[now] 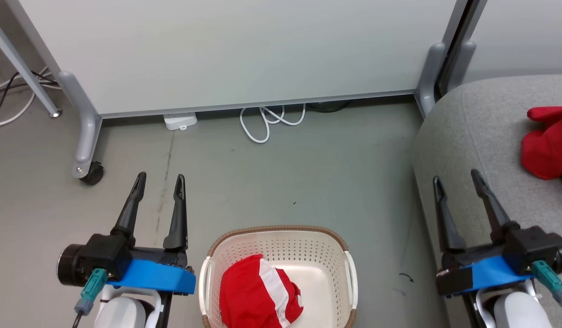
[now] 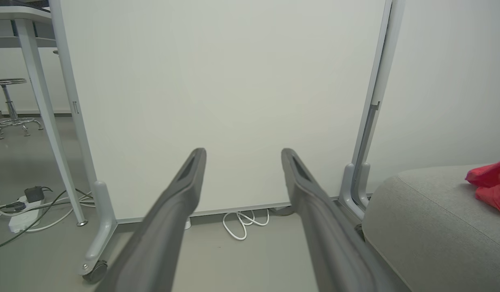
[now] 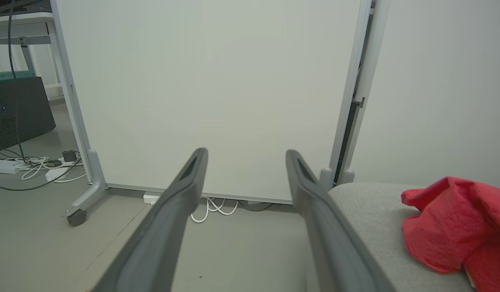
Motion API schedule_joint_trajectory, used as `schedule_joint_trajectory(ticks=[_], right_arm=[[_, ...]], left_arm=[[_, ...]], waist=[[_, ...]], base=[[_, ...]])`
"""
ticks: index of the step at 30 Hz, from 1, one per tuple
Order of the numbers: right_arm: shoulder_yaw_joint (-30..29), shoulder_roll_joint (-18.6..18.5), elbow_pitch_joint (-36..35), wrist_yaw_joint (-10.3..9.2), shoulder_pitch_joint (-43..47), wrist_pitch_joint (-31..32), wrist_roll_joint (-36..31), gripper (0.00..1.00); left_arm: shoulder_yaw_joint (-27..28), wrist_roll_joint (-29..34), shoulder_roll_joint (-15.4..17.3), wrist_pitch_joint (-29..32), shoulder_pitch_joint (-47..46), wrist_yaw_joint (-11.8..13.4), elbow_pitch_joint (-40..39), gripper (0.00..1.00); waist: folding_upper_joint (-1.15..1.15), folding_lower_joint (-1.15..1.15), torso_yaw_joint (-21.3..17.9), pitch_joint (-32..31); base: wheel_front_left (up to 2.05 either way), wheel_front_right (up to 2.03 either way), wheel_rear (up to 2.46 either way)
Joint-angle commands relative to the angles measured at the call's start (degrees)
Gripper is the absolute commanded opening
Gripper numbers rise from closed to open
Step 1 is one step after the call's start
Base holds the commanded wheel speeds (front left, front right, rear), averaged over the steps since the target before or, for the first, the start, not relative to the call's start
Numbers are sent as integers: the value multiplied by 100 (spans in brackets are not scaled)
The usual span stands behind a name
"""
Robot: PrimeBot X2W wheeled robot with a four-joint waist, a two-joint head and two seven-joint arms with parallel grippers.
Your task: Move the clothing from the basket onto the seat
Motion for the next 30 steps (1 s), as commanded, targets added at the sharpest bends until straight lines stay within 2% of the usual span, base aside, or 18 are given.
schedule_joint_trajectory(ticks=[1, 15, 30], right_arm=[[8, 23, 16, 3, 106, -22, 16, 100], [-76, 40, 77, 3, 547, -22, 182, 100], [-30, 41, 166, 3, 579, -22, 255, 100]], left_arm=[[46, 34, -11, -15, 41, -31, -5, 100], [343, 219, -240, -15, 341, -196, 108, 100], [411, 323, -327, -15, 409, -269, 189, 100]], waist=[[0, 1, 0, -20], [0, 1, 19, -290], [0, 1, 34, -455]], base=[[0, 0, 0], [0, 0, 0], [0, 0, 0]])
